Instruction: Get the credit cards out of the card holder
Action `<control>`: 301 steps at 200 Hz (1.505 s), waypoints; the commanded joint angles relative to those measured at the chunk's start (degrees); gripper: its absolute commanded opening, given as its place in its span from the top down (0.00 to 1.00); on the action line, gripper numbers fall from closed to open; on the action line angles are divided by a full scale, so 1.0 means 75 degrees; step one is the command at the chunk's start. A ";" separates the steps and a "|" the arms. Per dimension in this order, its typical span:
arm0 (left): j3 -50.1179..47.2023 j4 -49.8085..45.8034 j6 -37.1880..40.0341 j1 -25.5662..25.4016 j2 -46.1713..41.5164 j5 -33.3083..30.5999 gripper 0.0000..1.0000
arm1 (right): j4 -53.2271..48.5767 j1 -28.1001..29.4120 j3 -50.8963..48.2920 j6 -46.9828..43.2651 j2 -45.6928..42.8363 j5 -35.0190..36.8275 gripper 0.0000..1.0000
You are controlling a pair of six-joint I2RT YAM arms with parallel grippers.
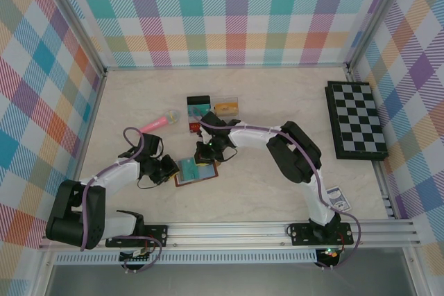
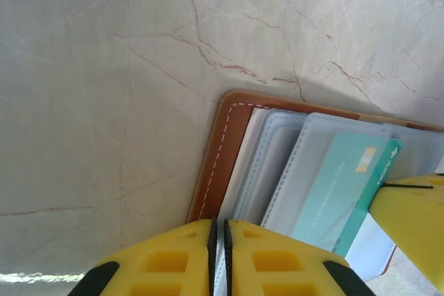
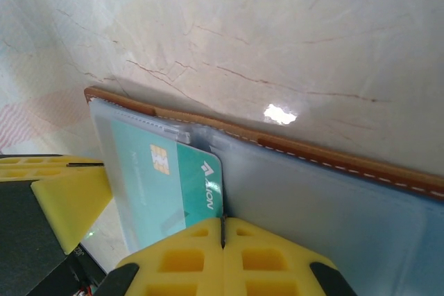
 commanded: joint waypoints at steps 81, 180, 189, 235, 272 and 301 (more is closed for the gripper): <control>0.0557 -0.0600 0.0252 -0.0104 -0.0626 0.0486 0.89 | -0.0147 -0.0055 -0.0105 -0.0145 -0.0255 -0.0086 0.90; 0.0362 -0.0072 0.0254 -0.0209 0.0481 0.0253 1.00 | -0.0093 -0.0049 -0.0079 -0.0026 -0.0031 -0.0321 0.75; 0.0316 -0.0088 0.0250 -0.0209 0.0481 0.0199 1.00 | -0.0089 -0.0048 -0.0062 -0.0025 0.0005 -0.0354 0.74; 0.0139 -0.0112 0.0219 -0.0209 0.0542 0.0115 1.00 | 0.0161 -0.0049 -0.0021 0.0009 0.0173 -0.0809 0.75; 0.0125 -0.0117 0.0234 -0.0209 0.0528 0.0091 1.00 | 0.0178 -0.0049 0.0146 -0.0014 0.0364 -0.1052 0.77; 0.0113 -0.0144 0.0242 -0.0209 0.0528 0.0085 1.00 | 0.0167 -0.0052 0.0231 -0.0021 0.0471 -0.1151 0.78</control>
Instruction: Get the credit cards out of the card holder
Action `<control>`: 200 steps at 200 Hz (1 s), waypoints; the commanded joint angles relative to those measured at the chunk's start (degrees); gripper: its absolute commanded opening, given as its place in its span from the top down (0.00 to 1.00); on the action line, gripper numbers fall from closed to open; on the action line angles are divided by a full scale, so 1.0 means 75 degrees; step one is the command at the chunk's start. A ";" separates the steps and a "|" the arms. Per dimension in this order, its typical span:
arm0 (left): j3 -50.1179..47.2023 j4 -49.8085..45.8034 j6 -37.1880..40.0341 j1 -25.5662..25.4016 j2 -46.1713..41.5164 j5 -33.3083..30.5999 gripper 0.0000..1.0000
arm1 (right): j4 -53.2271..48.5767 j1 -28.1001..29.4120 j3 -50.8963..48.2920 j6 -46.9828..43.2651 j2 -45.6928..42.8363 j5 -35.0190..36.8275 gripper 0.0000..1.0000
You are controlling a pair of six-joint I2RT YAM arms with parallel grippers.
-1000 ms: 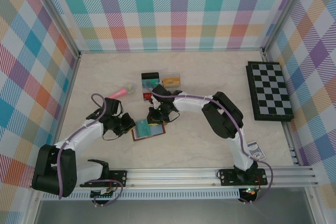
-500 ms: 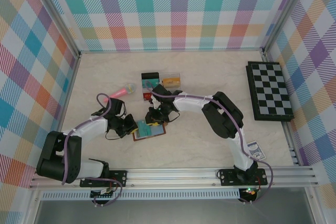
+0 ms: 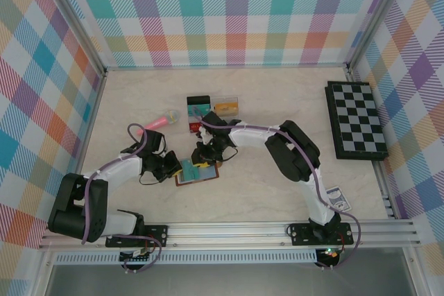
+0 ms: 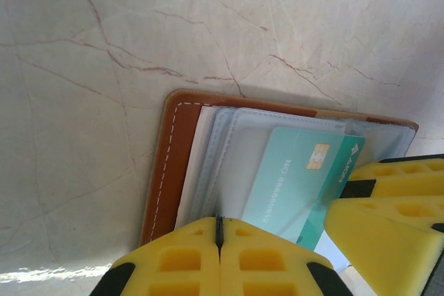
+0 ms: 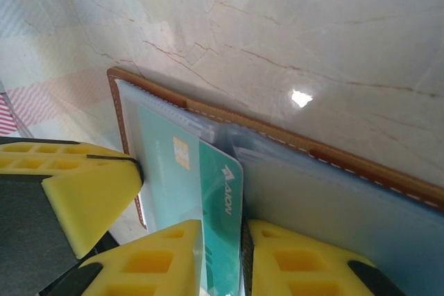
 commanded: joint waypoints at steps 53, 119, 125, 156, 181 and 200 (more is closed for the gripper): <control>-0.0243 -0.0284 0.0110 -0.0102 0.0036 -0.0429 0.99 | -0.0251 -0.0005 0.0144 -0.0062 0.0042 0.0260 0.94; -0.0272 -0.0325 0.0149 -0.0102 0.0064 -0.0493 0.96 | -0.0620 -0.0349 -0.0656 -0.0448 -0.1130 0.1031 1.00; -0.0261 -0.0306 0.0150 -0.0102 0.0047 -0.0475 0.95 | -0.0583 -0.0391 -0.0762 -0.0488 -0.1260 0.1006 1.00; -0.0083 -0.0273 0.0199 -0.0096 -0.0048 -0.0234 0.91 | -0.0097 -0.0616 -0.1363 -0.0532 -0.1982 0.0583 1.00; 0.0156 -0.0109 0.0069 -0.0101 -0.0201 0.0177 0.83 | 0.0528 -0.0875 -0.1850 -0.0382 -0.2563 0.0163 1.00; 0.0371 0.0130 -0.0173 -0.0099 -0.0378 0.0559 0.75 | 0.1073 -0.1127 -0.2204 -0.0247 -0.2983 -0.0145 1.00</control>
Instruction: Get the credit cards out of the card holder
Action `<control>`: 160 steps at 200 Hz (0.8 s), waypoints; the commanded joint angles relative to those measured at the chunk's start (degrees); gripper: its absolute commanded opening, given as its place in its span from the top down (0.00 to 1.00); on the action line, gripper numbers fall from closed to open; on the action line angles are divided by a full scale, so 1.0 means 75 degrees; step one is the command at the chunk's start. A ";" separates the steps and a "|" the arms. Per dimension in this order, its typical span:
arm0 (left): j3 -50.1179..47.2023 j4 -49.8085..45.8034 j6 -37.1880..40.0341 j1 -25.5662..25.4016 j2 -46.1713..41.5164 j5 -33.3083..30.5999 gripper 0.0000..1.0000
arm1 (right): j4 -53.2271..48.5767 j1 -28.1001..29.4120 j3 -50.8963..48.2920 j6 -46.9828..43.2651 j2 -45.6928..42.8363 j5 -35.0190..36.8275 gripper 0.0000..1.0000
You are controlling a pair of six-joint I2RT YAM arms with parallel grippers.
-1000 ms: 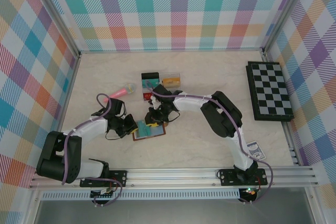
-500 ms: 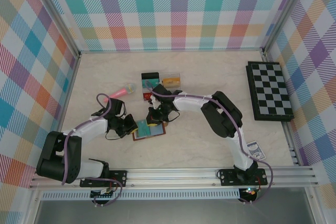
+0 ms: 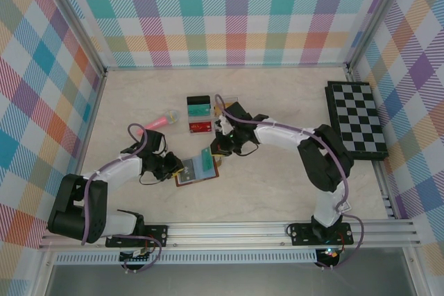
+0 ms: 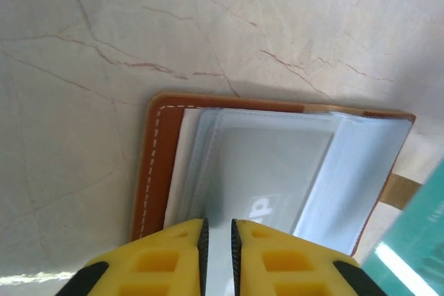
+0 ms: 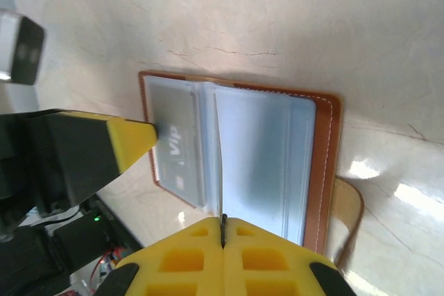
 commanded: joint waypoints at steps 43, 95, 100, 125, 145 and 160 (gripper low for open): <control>0.0987 0.0819 -0.0556 -0.0072 -0.0764 0.1343 0.55 | 0.1892 -0.0865 -0.1023 0.0356 -0.1248 -0.1334 1.00; 0.1105 0.3034 -0.1699 -0.0072 -0.0652 0.2850 0.37 | 0.3579 -0.1422 -0.1542 0.1058 -0.1700 -0.2506 1.00; 0.1105 0.3232 -0.1776 -0.0072 -0.0609 0.2989 0.37 | 0.3707 -0.1433 -0.1554 0.1121 -0.1710 -0.2596 1.00; 0.1125 0.3902 -0.1973 -0.0107 -0.0477 0.3404 0.34 | 0.4210 -0.1446 -0.1545 0.1424 -0.1685 -0.2931 1.00; 0.1125 0.4278 -0.2134 -0.0176 -0.0400 0.3628 0.35 | 0.4731 -0.1445 -0.1574 0.1766 -0.1620 -0.3171 1.00; 0.1156 0.4526 -0.2248 -0.0256 -0.0318 0.3798 0.37 | 0.5093 -0.1446 -0.1602 0.1991 -0.1582 -0.3329 1.00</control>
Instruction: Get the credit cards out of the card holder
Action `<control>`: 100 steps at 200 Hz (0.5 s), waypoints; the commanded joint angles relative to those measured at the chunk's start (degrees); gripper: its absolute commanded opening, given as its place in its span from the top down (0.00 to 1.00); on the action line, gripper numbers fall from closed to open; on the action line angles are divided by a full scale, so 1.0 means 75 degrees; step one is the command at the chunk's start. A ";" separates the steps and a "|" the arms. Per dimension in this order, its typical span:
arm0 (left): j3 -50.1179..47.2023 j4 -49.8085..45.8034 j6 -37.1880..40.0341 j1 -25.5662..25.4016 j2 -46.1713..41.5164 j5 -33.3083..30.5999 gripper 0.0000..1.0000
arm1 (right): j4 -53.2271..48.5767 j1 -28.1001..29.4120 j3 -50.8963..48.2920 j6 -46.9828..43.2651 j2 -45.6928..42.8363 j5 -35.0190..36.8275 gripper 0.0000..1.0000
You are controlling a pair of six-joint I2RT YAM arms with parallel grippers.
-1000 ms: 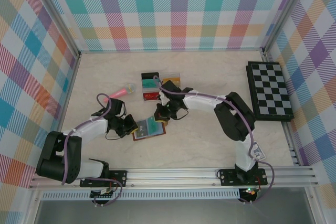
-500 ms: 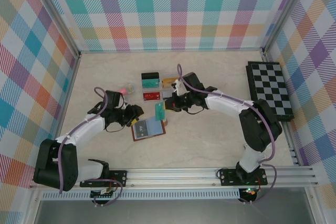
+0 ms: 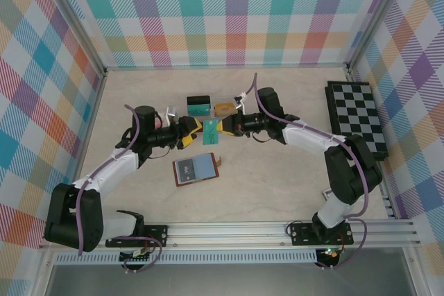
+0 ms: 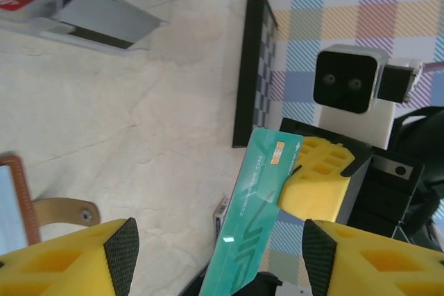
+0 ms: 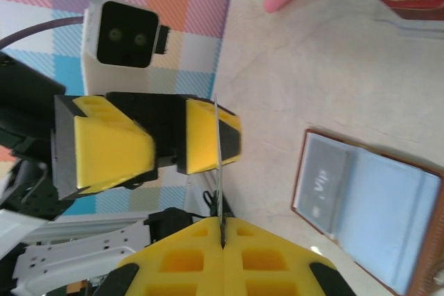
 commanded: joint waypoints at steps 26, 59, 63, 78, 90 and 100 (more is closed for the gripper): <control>0.0298 0.1067 -0.0399 -0.0370 0.0252 0.0758 0.50 | 0.1402 0.0020 -0.0112 0.0730 -0.0035 -0.0847 1.00; 0.0431 0.1363 -0.0418 -0.0448 0.0320 0.0865 0.65 | 0.1493 0.0020 -0.0135 0.0838 -0.0002 -0.0950 1.00; 0.0436 0.1353 -0.0395 -0.0448 0.0299 0.0858 0.67 | 0.1495 0.0020 -0.0144 0.0844 -0.0006 -0.0952 1.00; 0.0503 0.1340 -0.0370 -0.0449 0.0252 0.0881 0.73 | 0.1515 0.0020 -0.0168 0.0868 -0.0026 -0.0935 1.00; 0.0522 0.1334 -0.0356 -0.0459 0.0208 0.0905 0.78 | 0.1489 0.0020 -0.0167 0.0868 -0.0029 -0.0929 1.00; 0.0520 0.1317 -0.0369 -0.0470 0.0162 0.0898 0.83 | 0.1506 0.0020 -0.0158 0.0885 -0.0025 -0.0911 1.00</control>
